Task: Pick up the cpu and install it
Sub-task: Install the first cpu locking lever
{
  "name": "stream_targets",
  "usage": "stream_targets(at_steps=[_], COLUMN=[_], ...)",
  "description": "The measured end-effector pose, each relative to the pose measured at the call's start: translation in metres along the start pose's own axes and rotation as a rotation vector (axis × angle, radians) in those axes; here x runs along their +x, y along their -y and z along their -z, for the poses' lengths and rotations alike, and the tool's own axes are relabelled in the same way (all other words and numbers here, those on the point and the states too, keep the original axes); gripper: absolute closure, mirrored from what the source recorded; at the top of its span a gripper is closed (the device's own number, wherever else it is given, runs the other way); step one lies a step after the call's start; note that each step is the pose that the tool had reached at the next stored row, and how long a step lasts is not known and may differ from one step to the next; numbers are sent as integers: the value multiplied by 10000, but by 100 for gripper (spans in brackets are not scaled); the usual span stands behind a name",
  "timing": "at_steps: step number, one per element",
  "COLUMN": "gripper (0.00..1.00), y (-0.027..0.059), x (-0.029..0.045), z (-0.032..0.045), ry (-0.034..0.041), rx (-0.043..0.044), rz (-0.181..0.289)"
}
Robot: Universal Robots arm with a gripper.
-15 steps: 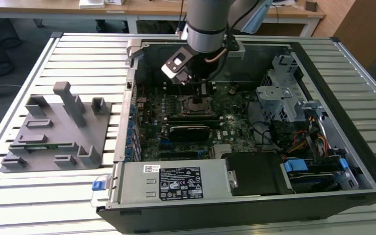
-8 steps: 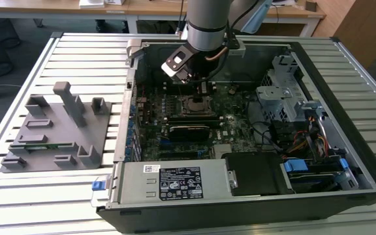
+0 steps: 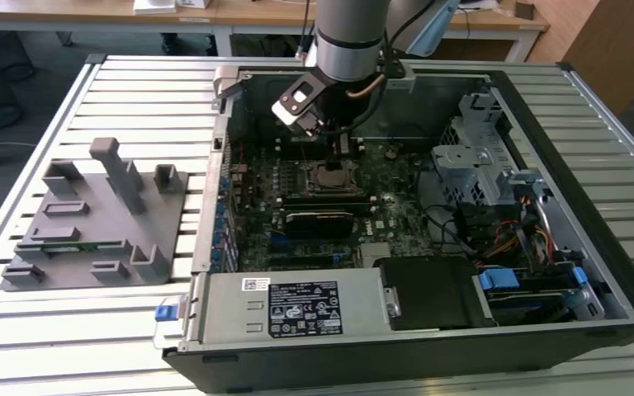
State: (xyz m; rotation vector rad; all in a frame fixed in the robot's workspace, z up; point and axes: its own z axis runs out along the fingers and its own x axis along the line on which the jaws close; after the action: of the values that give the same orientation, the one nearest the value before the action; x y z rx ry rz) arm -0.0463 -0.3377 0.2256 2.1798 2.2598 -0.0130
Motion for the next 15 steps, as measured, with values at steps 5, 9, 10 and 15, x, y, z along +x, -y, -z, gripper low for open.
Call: stream_targets(at_steps=[5, 9, 10, 15], gripper=[89, 89, 89, 89], y=[0, 1, 1, 1], x=[0, -1, -1, -1], z=[42, 85, 96, 153], ry=[0, 0, 0, 0], rx=[0, 0, 0, 0], rz=[0, 0, 0, 0])
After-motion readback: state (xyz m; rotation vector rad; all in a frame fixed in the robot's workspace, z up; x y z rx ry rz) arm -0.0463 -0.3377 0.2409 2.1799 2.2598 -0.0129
